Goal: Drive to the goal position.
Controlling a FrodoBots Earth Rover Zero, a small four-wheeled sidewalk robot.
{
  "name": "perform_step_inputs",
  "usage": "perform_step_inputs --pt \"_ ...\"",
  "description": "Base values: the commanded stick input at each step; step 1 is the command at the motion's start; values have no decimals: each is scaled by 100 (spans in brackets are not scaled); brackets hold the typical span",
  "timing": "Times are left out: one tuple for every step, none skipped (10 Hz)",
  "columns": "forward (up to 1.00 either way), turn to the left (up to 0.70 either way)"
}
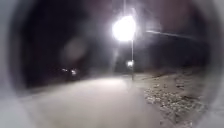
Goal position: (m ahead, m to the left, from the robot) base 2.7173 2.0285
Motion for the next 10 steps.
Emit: perform_step_inputs --pt "100 0" --pt "100 0" --pt "100 0" --pt "100 0" --pt "100 0" --pt "100 0" --pt "100 0" --pt "100 0" --pt "100 0" --pt "100 0"
